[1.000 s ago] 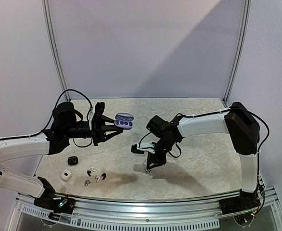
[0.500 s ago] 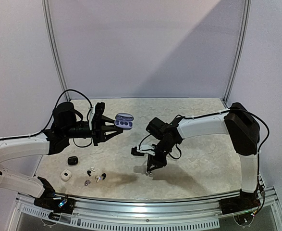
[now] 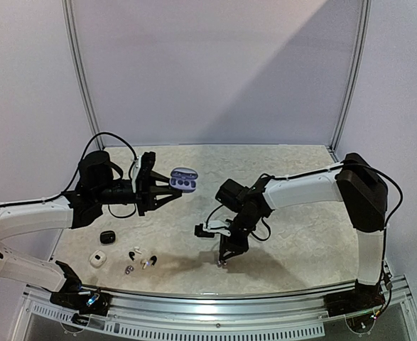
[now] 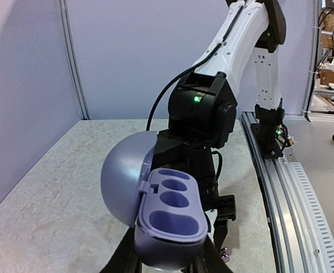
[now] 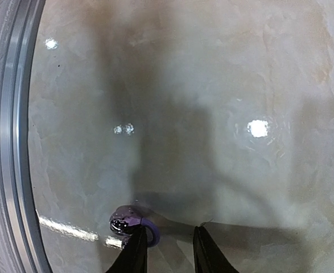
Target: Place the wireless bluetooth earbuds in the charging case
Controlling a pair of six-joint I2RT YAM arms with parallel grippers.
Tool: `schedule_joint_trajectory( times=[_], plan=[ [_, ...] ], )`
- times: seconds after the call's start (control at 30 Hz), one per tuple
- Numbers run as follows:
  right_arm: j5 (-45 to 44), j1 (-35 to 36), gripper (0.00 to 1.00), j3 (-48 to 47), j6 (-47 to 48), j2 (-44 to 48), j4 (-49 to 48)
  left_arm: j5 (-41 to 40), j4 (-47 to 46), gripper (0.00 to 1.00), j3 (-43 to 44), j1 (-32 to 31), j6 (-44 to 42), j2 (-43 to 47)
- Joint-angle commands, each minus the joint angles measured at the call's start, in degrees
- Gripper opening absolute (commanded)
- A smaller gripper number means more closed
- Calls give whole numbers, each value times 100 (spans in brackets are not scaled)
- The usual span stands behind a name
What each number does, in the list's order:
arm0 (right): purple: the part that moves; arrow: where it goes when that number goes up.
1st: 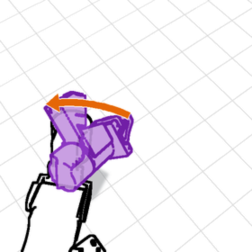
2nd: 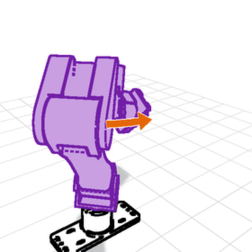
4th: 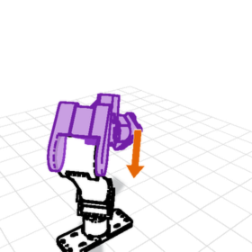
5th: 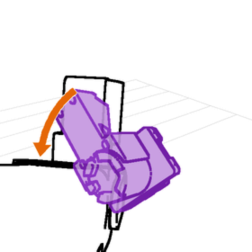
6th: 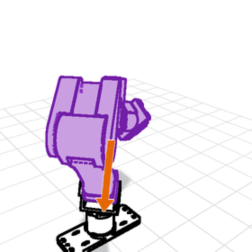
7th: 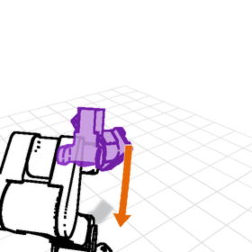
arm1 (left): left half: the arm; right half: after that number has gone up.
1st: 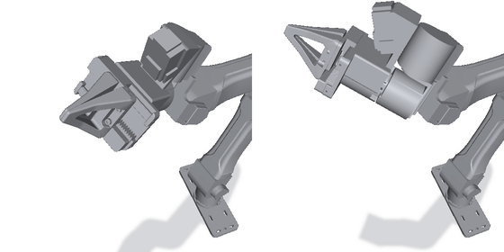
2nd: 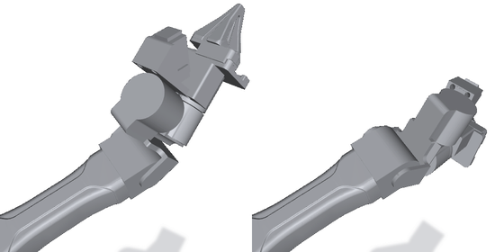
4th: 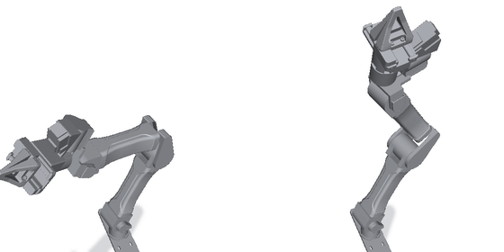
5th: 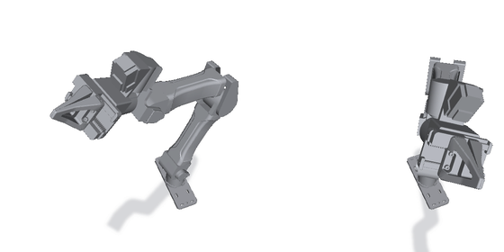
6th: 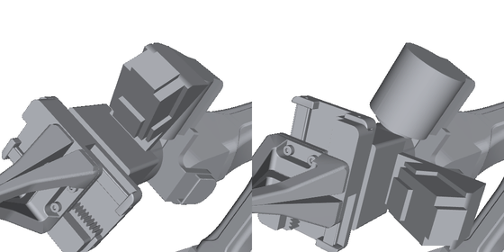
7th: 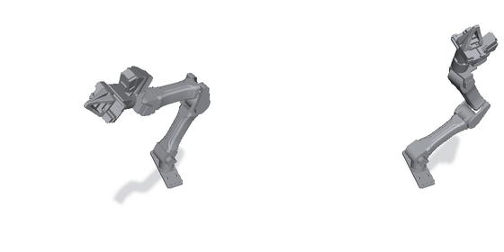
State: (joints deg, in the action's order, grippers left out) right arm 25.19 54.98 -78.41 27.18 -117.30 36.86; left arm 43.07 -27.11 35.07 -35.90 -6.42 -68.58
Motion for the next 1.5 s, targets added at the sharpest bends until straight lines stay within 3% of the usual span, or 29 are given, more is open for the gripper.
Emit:
schedule_joint_trajectory(
  times=[0.0, 1.27, 1.47],
  plan=[
    [106, 134, 29, 115, -140, 154, 151, 0, 123, 0, -9, -74, -110, 81],
    [761, 423, 17, 356, -384, 277, 669, -18, 312, 0, 28, -71, -282, 30],
    [845, 430, 7, 412, -418, 254, 690, -18, 321, 0, 19, -69, -299, 40]
  ],
)
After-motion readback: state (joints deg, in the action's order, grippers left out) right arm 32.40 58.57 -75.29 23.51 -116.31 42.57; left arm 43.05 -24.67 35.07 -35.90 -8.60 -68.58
